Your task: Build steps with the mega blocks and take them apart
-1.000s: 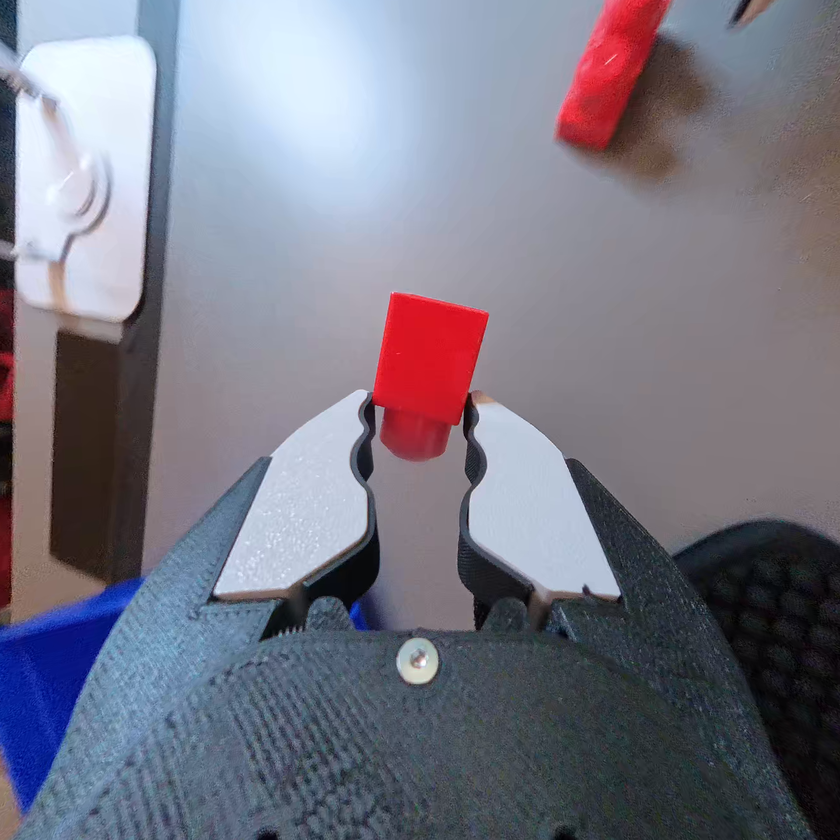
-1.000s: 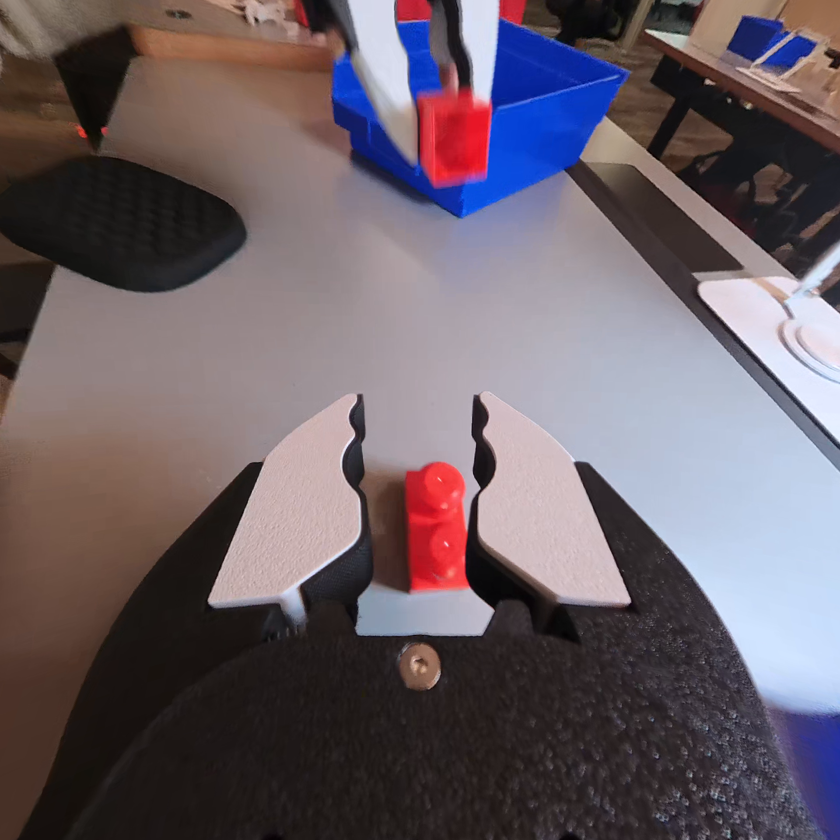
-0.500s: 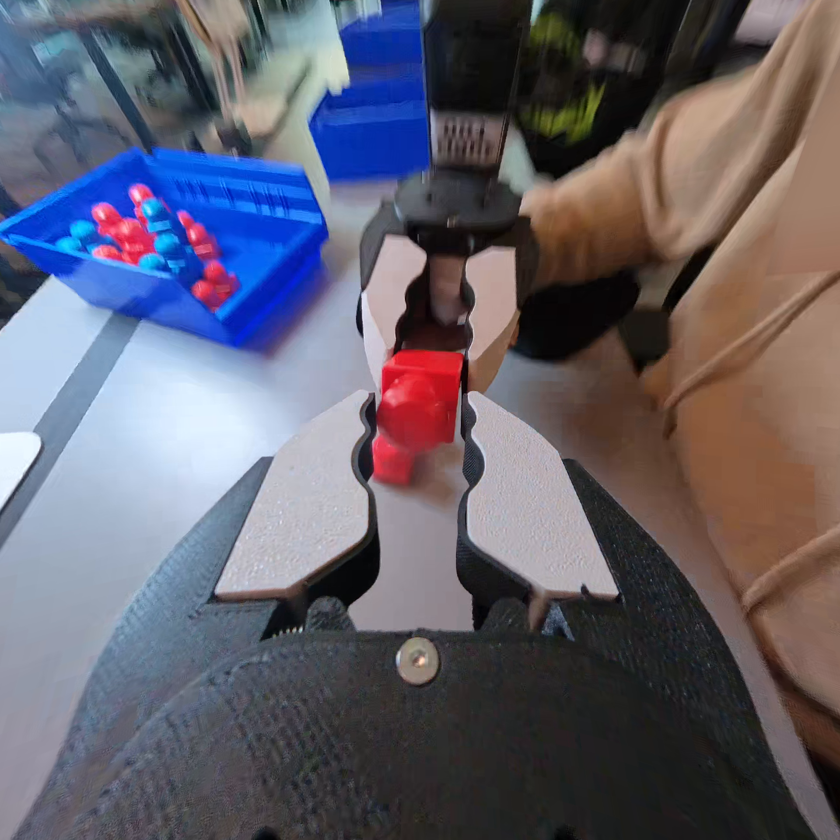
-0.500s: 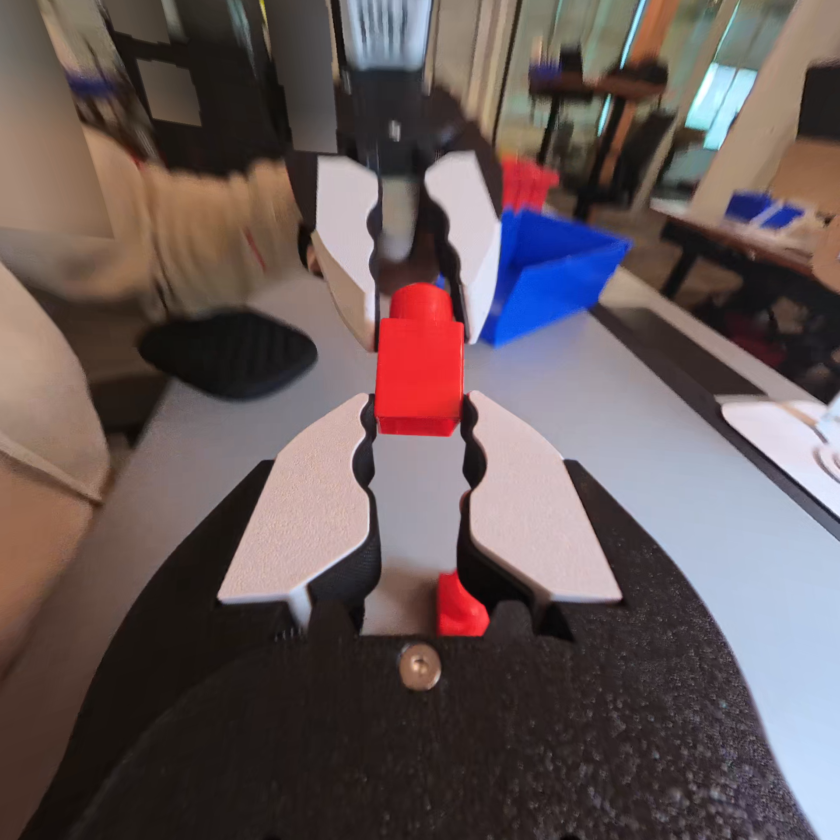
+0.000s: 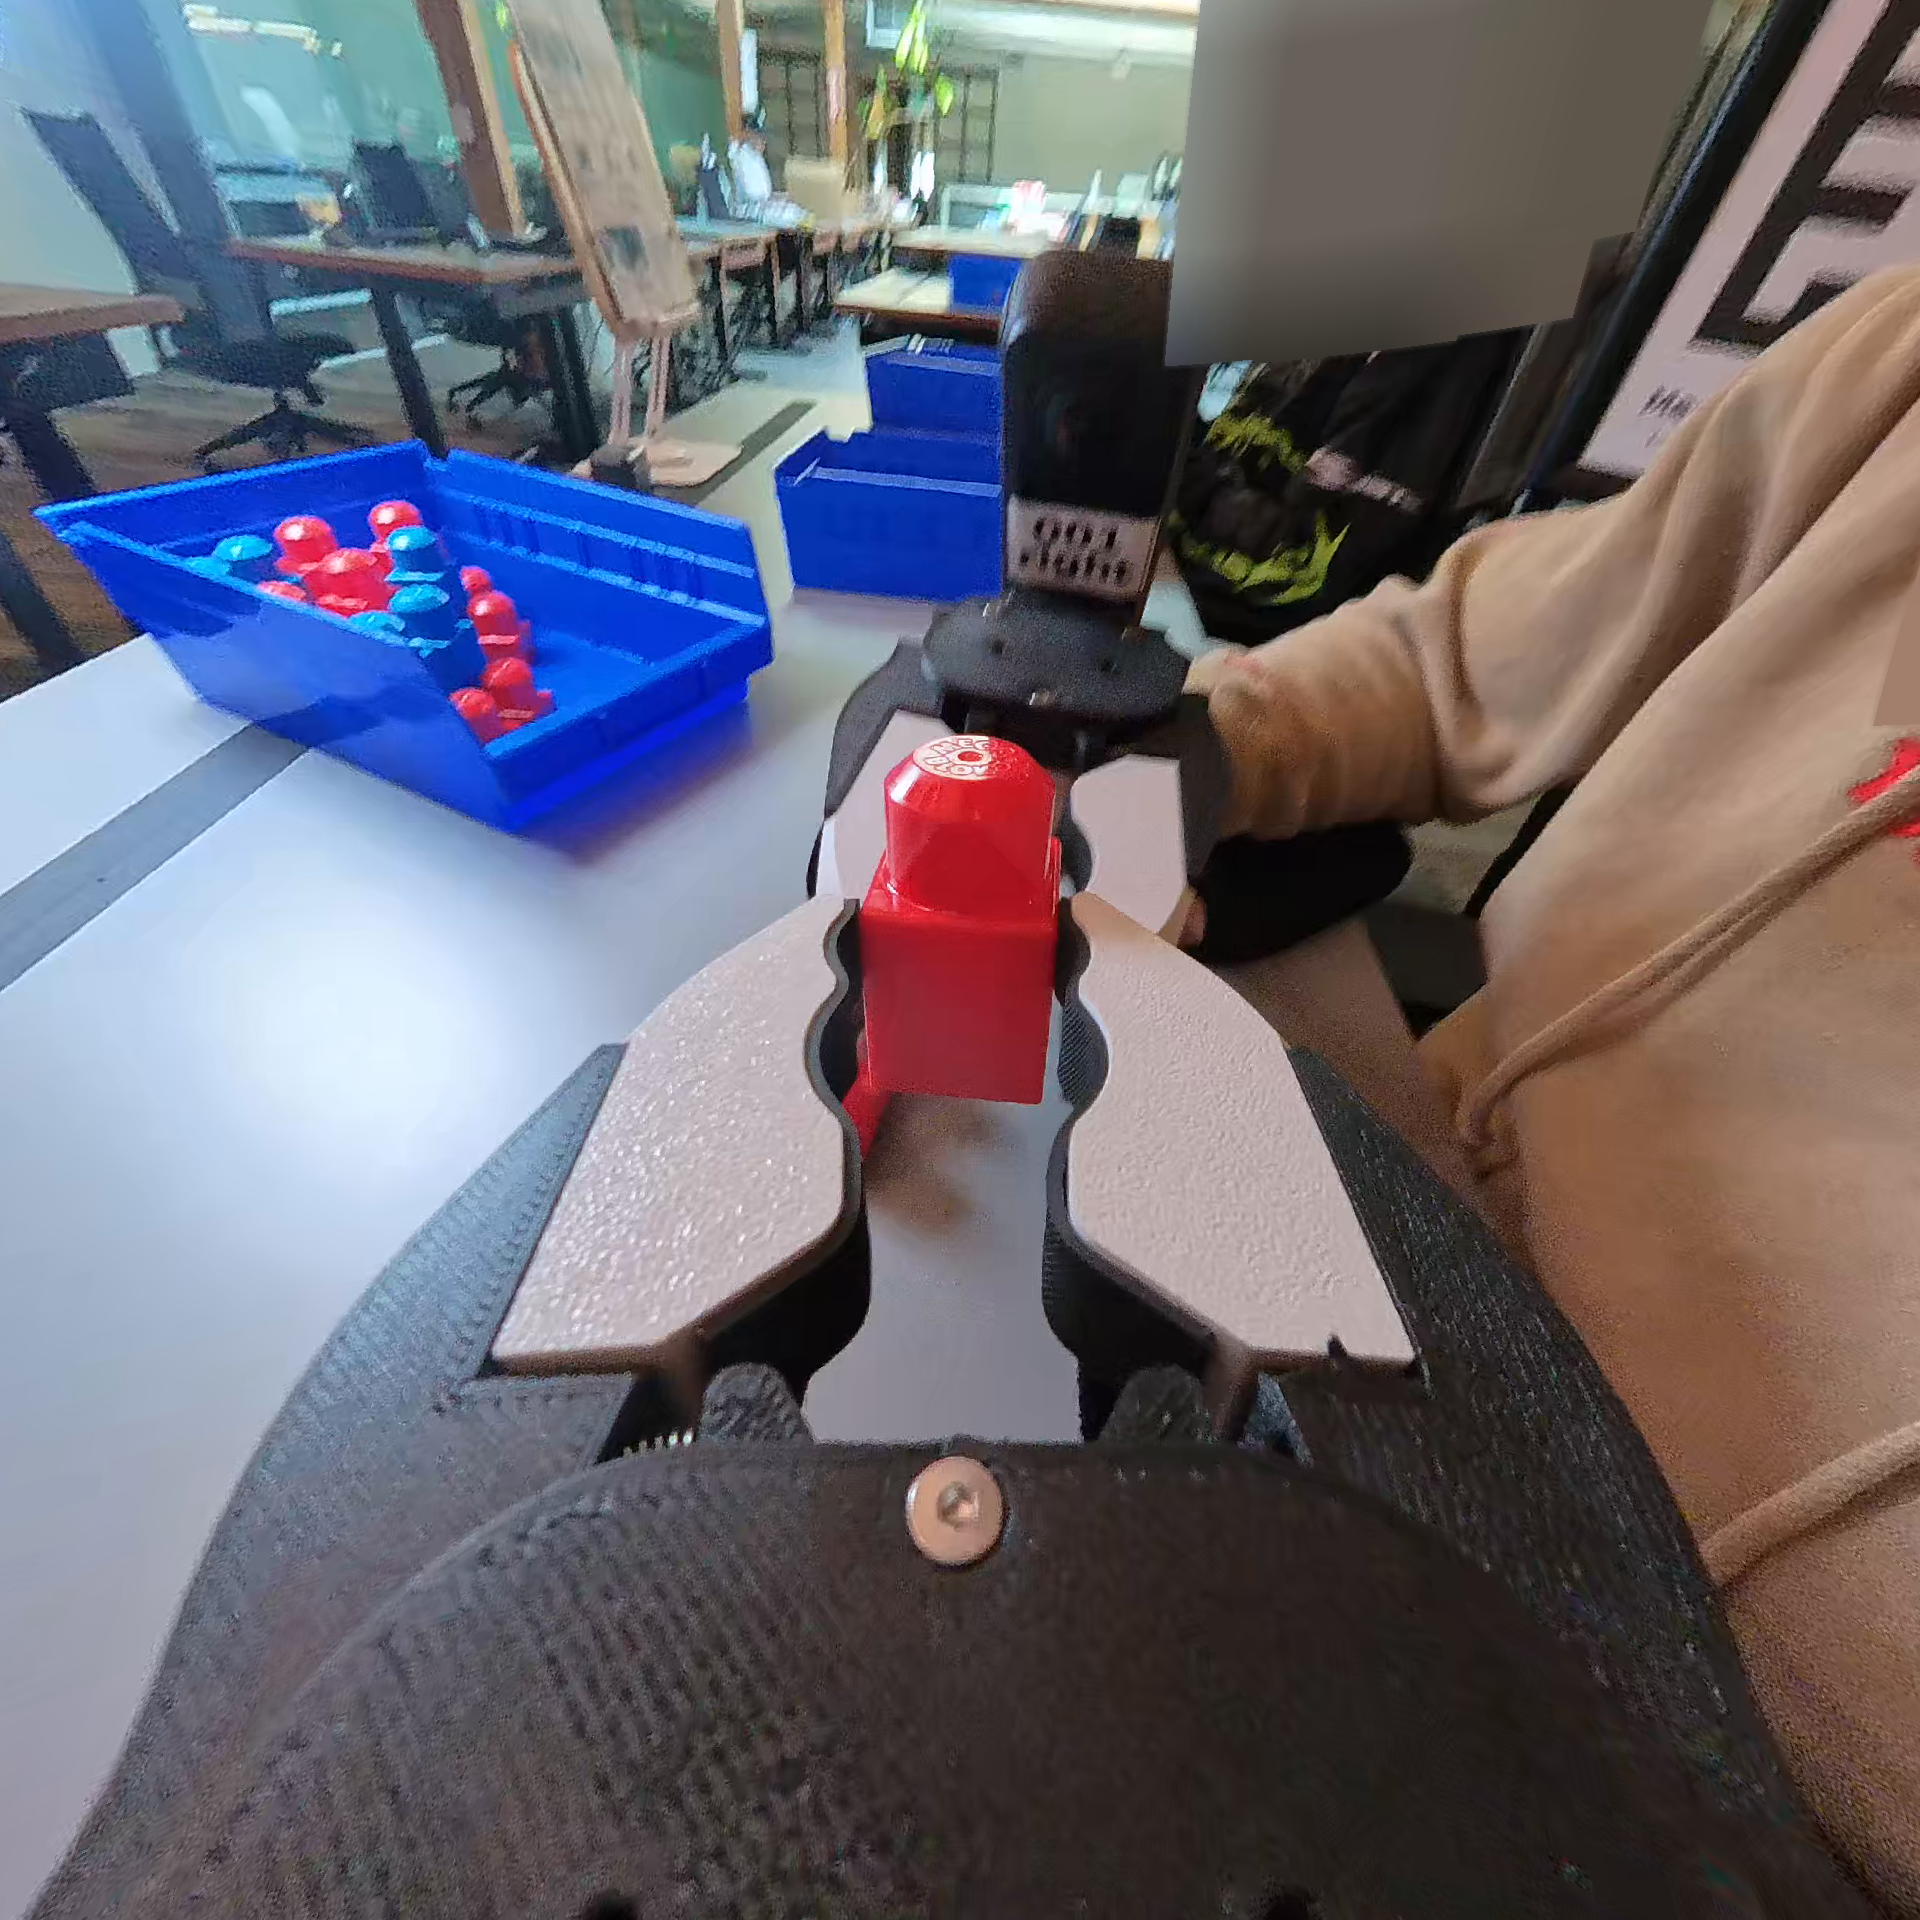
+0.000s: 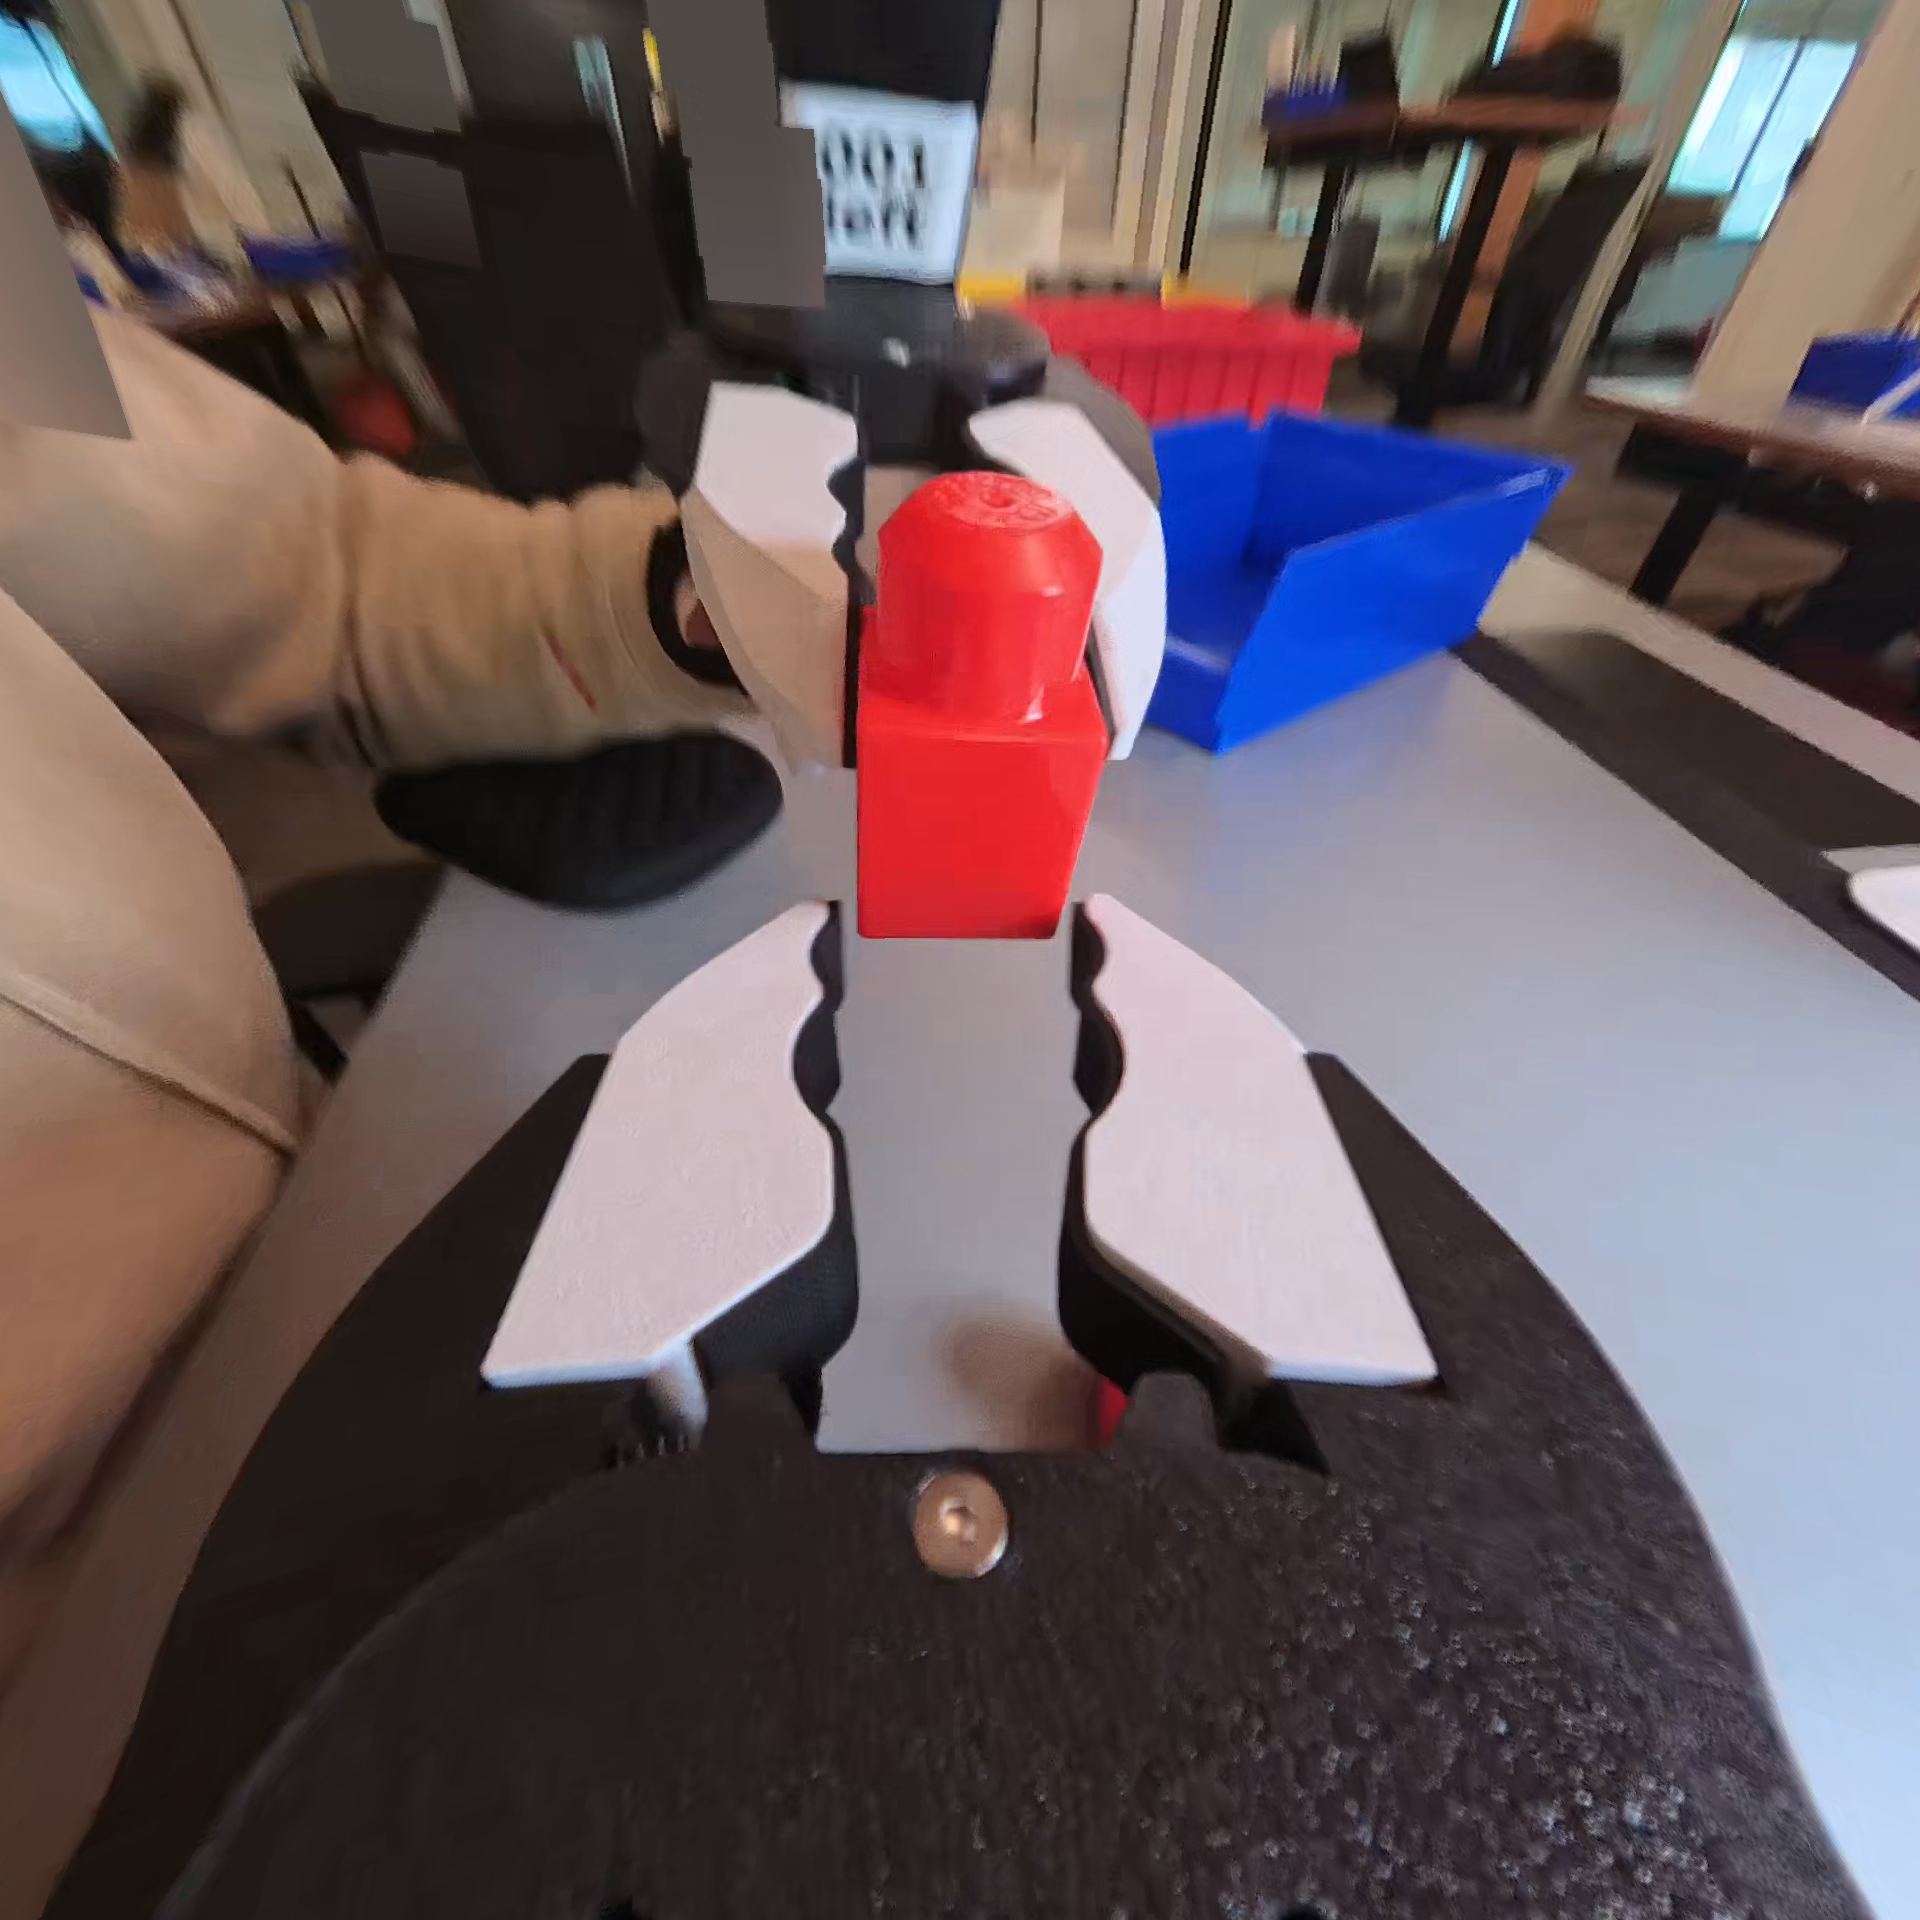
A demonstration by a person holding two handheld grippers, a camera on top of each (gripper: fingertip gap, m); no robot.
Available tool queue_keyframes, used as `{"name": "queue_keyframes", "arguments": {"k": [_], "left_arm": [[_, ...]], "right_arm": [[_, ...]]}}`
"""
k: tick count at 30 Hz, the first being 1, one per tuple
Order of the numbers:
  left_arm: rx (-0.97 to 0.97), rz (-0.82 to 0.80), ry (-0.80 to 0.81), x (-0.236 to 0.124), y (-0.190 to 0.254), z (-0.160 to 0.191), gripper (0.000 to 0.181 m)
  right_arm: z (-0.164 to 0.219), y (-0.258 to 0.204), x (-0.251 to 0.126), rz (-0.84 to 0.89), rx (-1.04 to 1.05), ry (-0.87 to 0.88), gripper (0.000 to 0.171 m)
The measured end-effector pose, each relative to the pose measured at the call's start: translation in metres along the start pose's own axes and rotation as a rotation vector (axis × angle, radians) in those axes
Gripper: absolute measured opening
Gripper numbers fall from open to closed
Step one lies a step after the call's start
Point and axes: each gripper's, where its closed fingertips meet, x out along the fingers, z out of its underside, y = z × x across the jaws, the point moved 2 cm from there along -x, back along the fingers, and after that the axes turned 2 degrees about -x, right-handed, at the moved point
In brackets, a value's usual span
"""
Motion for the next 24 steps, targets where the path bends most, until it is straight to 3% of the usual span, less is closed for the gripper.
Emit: {"name": "queue_keyframes", "arguments": {"k": [2, 6, 8, 10, 14, 18, 21, 24], "left_arm": [[0.067, -0.066, -0.126, -0.004, -0.007, 0.015, 0.035], [0.188, -0.109, -0.342, -0.001, -0.008, 0.045, 0.035], [0.202, -0.073, -0.362, 0.006, 0.000, 0.049, 0.035], [0.243, -0.078, -0.408, 0.008, 0.000, 0.056, 0.035], [0.160, -0.049, -0.274, 0.009, 0.000, 0.047, 0.035], [0.050, -0.107, -0.184, 0.000, -0.023, 0.041, 0.040], [-0.012, -0.130, -0.230, 0.004, -0.037, 0.063, 0.042], [-0.002, -0.116, -0.303, 0.013, -0.038, 0.082, 0.045]], "right_arm": [[0.001, 0.004, -0.006, -0.012, -0.030, -0.077, 0.057], [-0.004, 0.008, -0.014, -0.013, -0.114, -0.177, 0.056], [0.010, 0.003, -0.007, -0.015, -0.189, -0.300, 0.056], [0.024, -0.005, 0.000, -0.030, -0.242, -0.377, 0.036], [0.024, -0.002, -0.004, -0.030, -0.215, -0.397, 0.034], [0.009, 0.039, -0.046, 0.105, -0.161, -0.383, 0.034], [0.032, 0.076, -0.093, 0.225, -0.105, -0.583, 0.034], [0.066, 0.089, -0.120, 0.216, -0.048, -0.821, 0.034]]}}
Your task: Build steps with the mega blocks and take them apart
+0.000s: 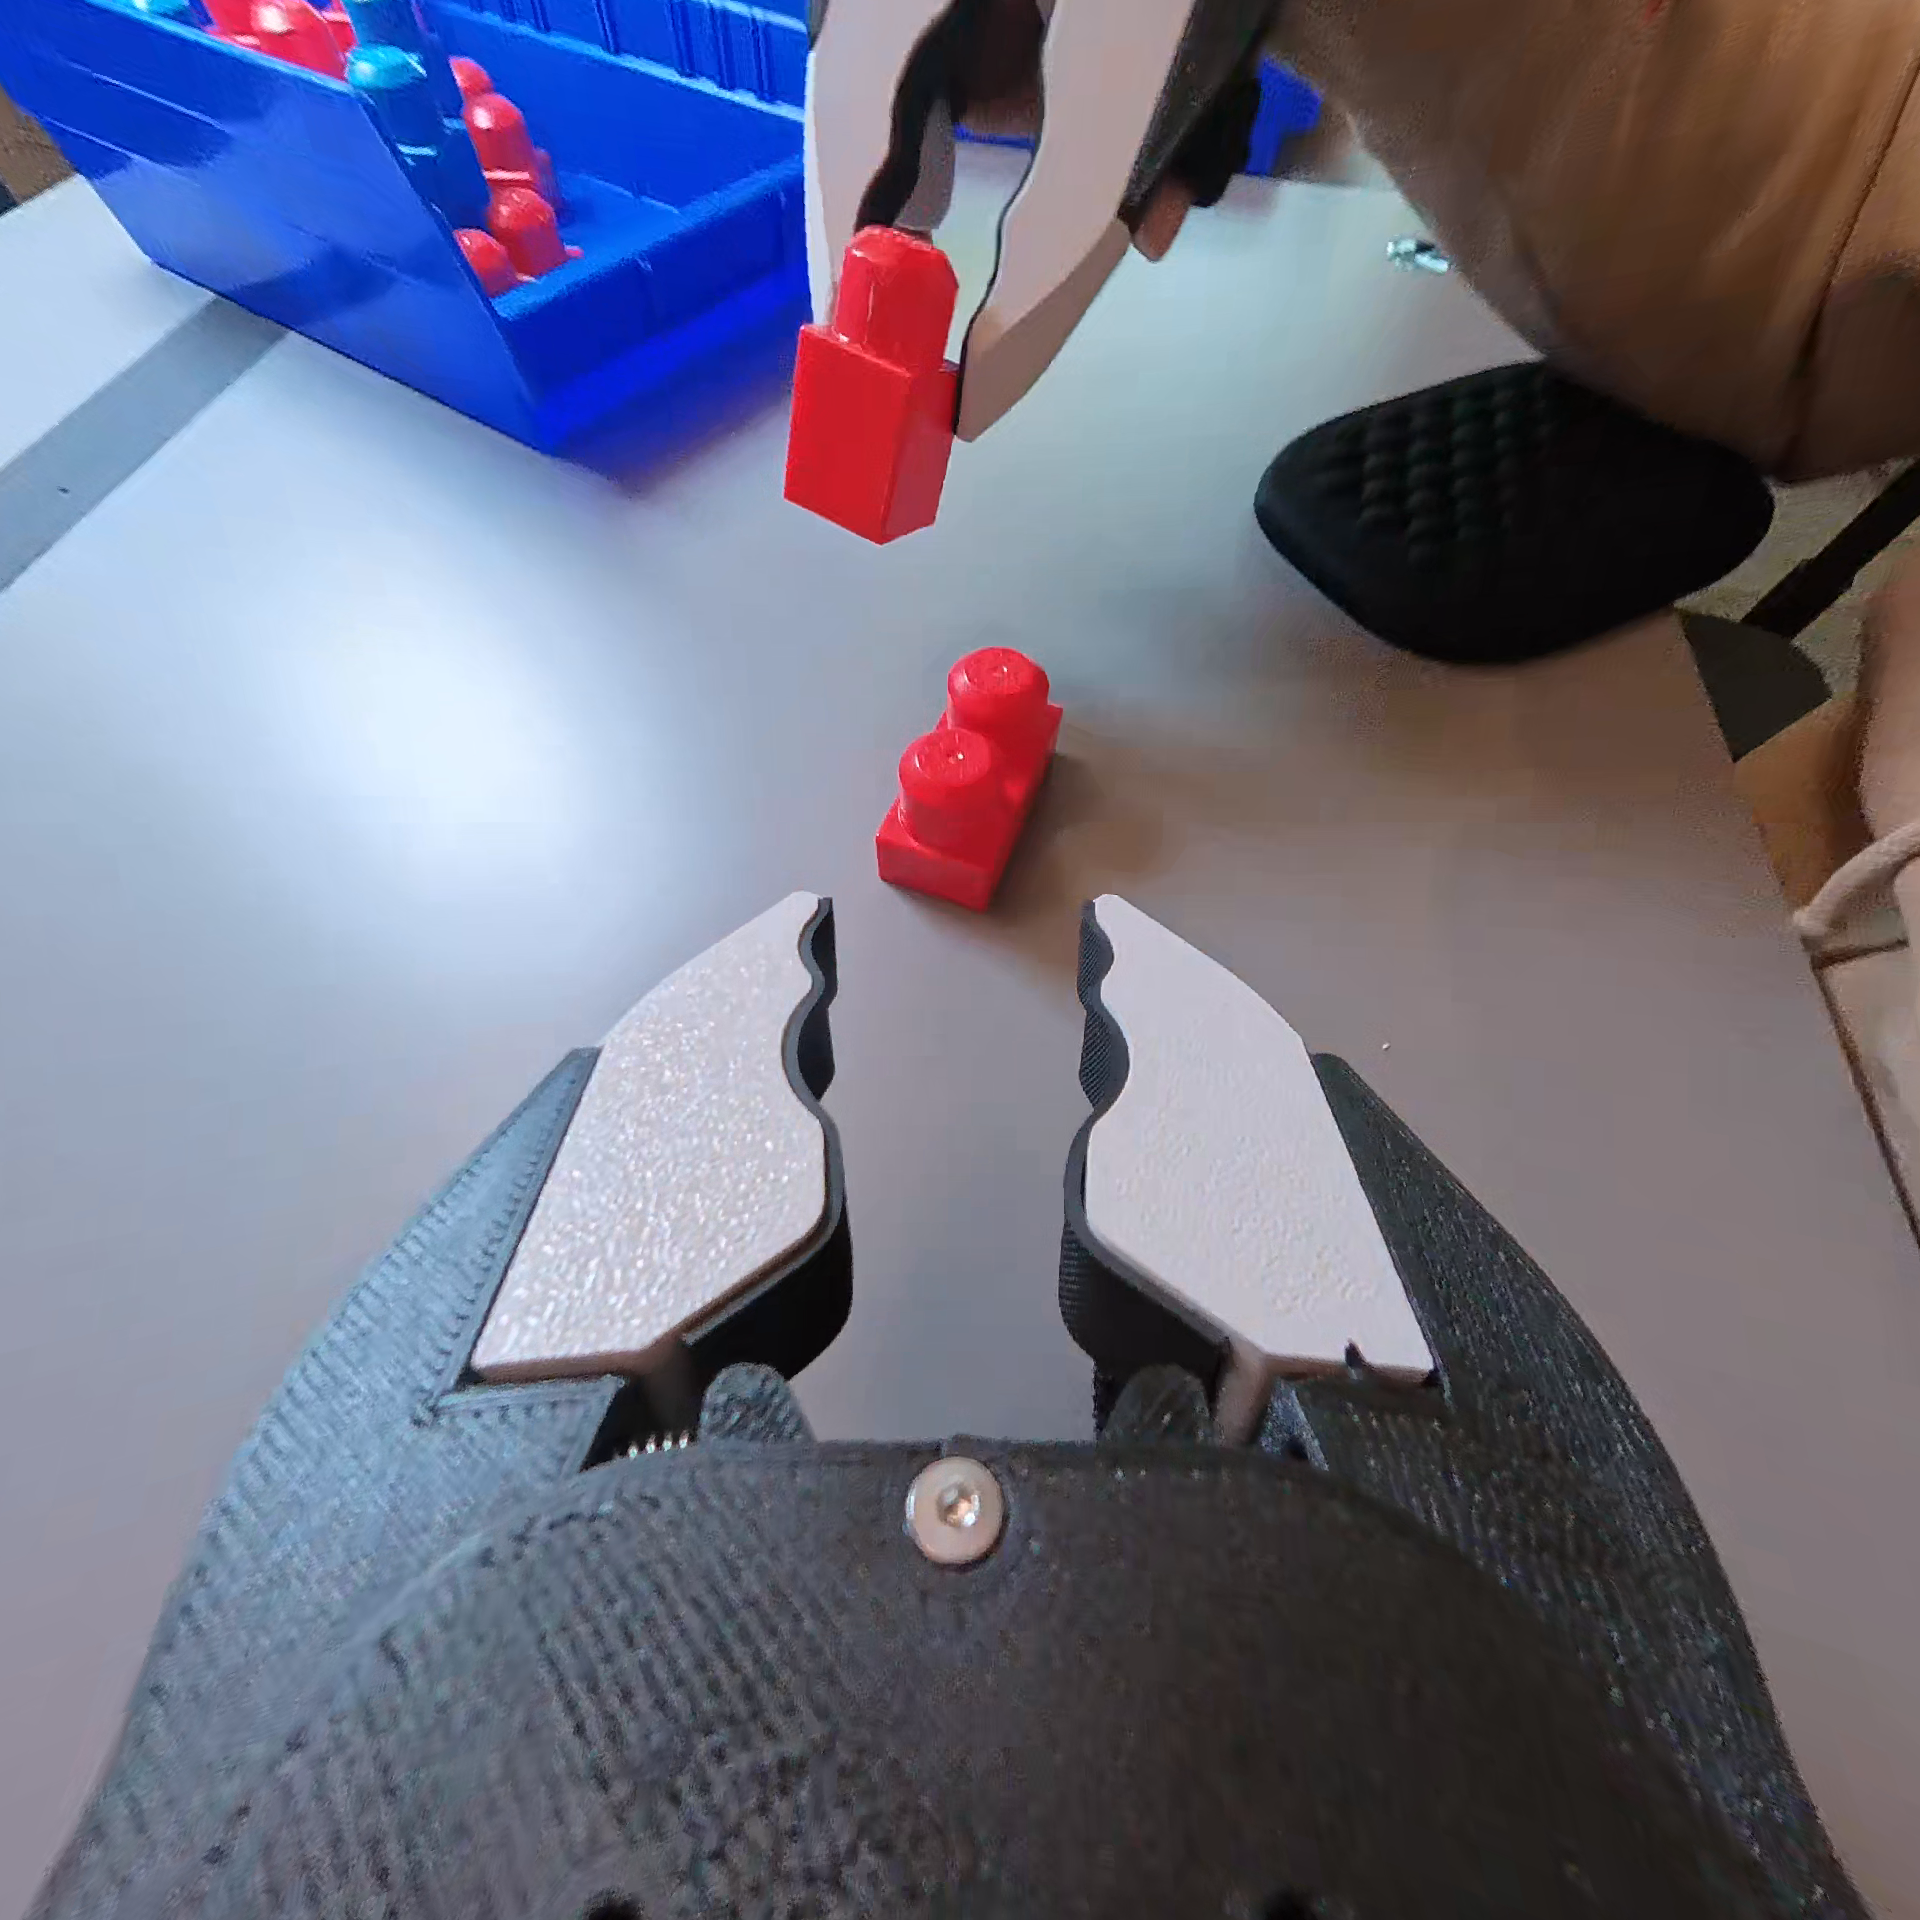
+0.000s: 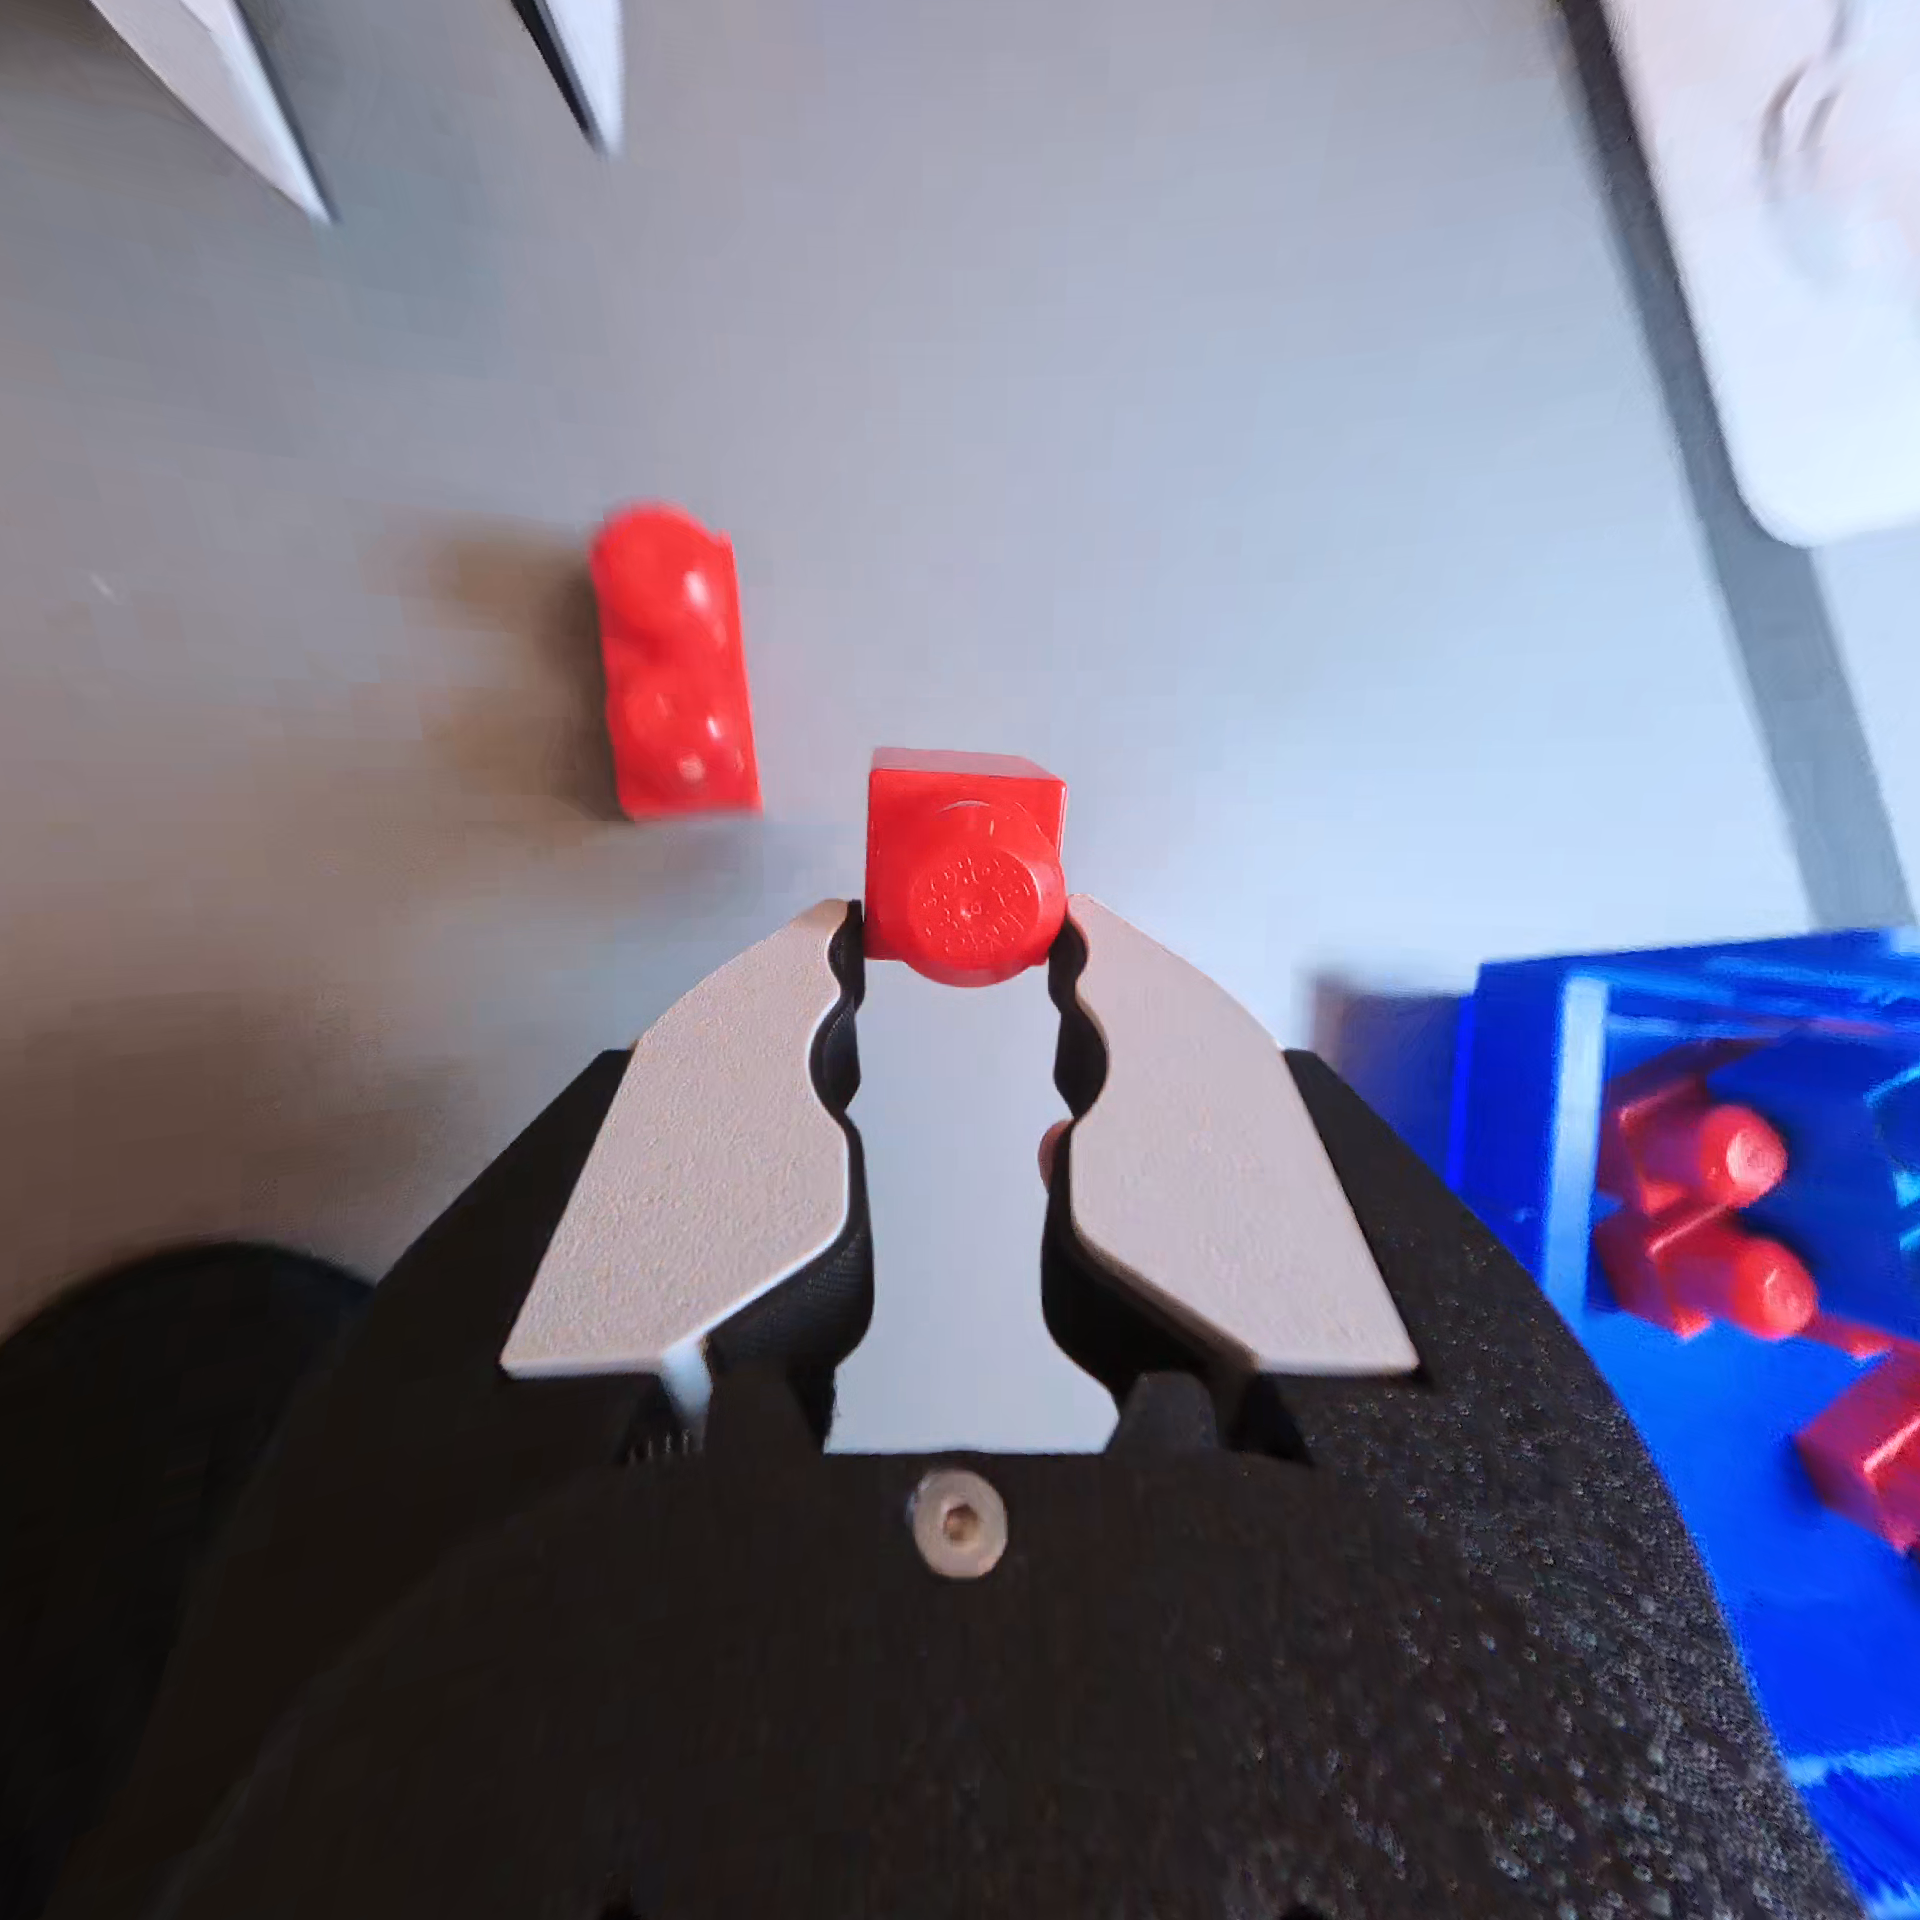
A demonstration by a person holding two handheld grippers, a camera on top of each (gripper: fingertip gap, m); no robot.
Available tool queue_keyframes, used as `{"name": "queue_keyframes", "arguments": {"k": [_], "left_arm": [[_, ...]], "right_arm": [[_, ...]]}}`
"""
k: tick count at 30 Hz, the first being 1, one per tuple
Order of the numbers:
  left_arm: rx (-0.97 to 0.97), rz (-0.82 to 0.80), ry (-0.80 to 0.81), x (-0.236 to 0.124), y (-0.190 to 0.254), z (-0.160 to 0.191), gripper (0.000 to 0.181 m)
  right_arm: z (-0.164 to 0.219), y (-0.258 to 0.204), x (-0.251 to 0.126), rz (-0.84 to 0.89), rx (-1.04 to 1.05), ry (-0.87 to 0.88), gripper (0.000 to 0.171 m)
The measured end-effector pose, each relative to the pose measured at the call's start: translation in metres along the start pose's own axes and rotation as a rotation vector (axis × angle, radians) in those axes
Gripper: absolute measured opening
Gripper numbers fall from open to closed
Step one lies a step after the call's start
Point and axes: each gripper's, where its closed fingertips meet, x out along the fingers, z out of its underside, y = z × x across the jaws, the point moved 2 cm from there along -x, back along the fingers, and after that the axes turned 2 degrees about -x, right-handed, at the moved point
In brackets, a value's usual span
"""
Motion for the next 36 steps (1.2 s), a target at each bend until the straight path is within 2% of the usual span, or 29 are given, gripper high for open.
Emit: {"name": "queue_keyframes", "arguments": {"k": [2, 5, 7, 8, 10, 12, 14, 17, 18, 19, 22, 26, 28, 31, 36], "left_arm": [[0.015, 0.007, -0.028, 0.006, 0.003, 0.006, 0.045], [0.018, 0.011, -0.047, 0.010, 0.005, 0.013, 0.045], [0.013, 0.011, -0.044, 0.009, 0.005, 0.014, 0.045], [0.007, 0.009, -0.041, 0.009, 0.004, 0.014, 0.045], [0.000, 0.005, -0.031, 0.007, 0.001, 0.013, 0.045], [-0.008, 0.005, -0.024, 0.006, -0.001, 0.013, 0.045], [-0.017, 0.015, -0.018, 0.006, -0.001, 0.013, 0.045], [-0.027, 0.035, -0.001, 0.006, 0.002, 0.013, 0.045], [-0.030, 0.043, 0.011, 0.006, 0.003, 0.012, 0.046], [-0.035, 0.052, 0.026, 0.005, 0.004, 0.010, 0.047], [-0.061, 0.071, 0.094, -0.001, 0.004, 0.001, 0.051], [-0.147, 0.119, 0.310, -0.017, 0.004, -0.029, 0.054], [-0.184, 0.138, 0.442, -0.028, 0.008, -0.050, 0.053], [-0.176, 0.167, 0.568, -0.041, 0.021, -0.073, 0.051], [-0.137, 0.161, 0.555, -0.039, 0.029, -0.073, 0.037]], "right_arm": [[0.017, 0.000, 0.010, -0.048, 0.002, -0.131, 0.034], [0.023, 0.002, 0.028, -0.063, -0.009, -0.199, 0.034], [0.021, 0.008, 0.036, -0.024, -0.007, -0.186, 0.036], [0.019, 0.010, 0.035, -0.002, -0.006, -0.177, 0.048], [0.006, 0.012, 0.023, 0.055, -0.025, -0.118, 0.056], [-0.021, -0.002, 0.008, 0.051, -0.070, -0.009, 0.056], [-0.044, -0.033, 0.006, -0.045, -0.135, 0.058, 0.050], [-0.034, -0.059, 0.047, -0.099, -0.200, -0.106, 0.051], [-0.026, -0.060, 0.064, -0.098, -0.203, -0.160, 0.046], [-0.021, -0.063, 0.075, -0.122, -0.177, -0.184, 0.035], [-0.045, -0.063, 0.062, -0.175, -0.085, 0.015, 0.034], [-0.106, -0.061, -0.007, -0.264, 0.012, 0.656, 0.034], [-0.119, -0.061, -0.027, -0.313, 0.078, 0.837, 0.035], [-0.126, -0.067, -0.022, -0.325, 0.092, 0.895, 0.035], [-0.136, -0.084, -0.006, -0.340, 0.084, 0.896, 0.035]]}}
